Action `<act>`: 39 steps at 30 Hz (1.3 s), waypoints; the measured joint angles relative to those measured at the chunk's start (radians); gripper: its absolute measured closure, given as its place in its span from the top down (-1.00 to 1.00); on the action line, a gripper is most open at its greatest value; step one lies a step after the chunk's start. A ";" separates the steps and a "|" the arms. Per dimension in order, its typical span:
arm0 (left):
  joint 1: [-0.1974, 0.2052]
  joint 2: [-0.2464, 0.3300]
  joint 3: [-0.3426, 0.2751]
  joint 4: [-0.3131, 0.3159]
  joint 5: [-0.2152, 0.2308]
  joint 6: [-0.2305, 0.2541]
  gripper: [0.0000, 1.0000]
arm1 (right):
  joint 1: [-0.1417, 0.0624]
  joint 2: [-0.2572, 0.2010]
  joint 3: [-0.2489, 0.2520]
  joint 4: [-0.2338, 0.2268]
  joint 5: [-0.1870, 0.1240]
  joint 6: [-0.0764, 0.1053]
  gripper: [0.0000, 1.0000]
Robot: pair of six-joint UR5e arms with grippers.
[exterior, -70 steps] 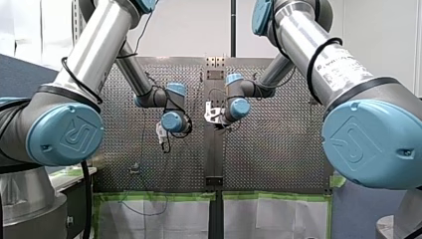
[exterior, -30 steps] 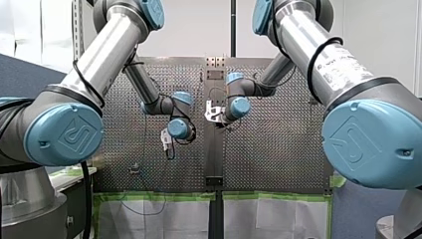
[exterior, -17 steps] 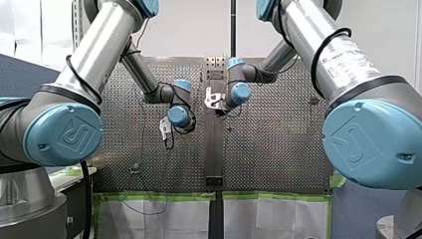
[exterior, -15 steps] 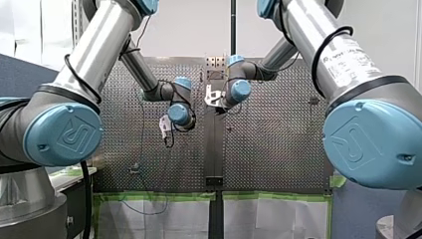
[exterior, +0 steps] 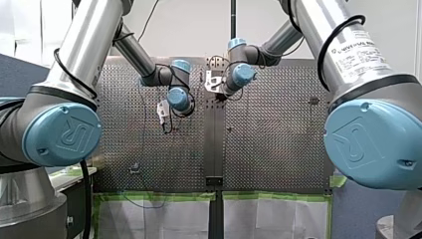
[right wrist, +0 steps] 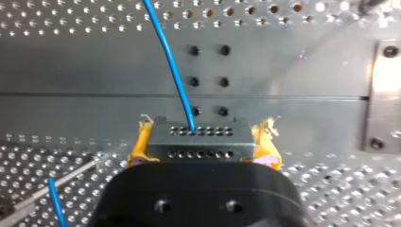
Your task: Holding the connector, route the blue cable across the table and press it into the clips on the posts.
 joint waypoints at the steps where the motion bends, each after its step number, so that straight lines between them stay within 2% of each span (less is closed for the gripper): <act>1: 0.000 0.008 -0.001 -0.002 -0.001 0.000 -0.97 | 0.000 -0.007 0.002 0.000 0.000 0.000 -1.00; 20: 0.003 0.178 -0.002 -0.020 0.001 -0.005 -0.97 | 0.009 -0.159 0.007 -0.001 0.001 0.003 -1.00; 27: 0.012 0.239 -0.001 0.010 0.023 -0.008 -0.97 | 0.007 -0.216 0.007 -0.002 0.000 0.006 -1.00; 32: 0.017 0.267 -0.001 0.023 0.061 -0.007 -0.97 | 0.004 -0.224 0.008 -0.002 0.000 0.008 -1.00; 39: 0.018 0.221 -0.001 0.046 0.109 -0.004 -0.97 | -0.002 -0.190 0.008 -0.003 0.000 0.008 -1.00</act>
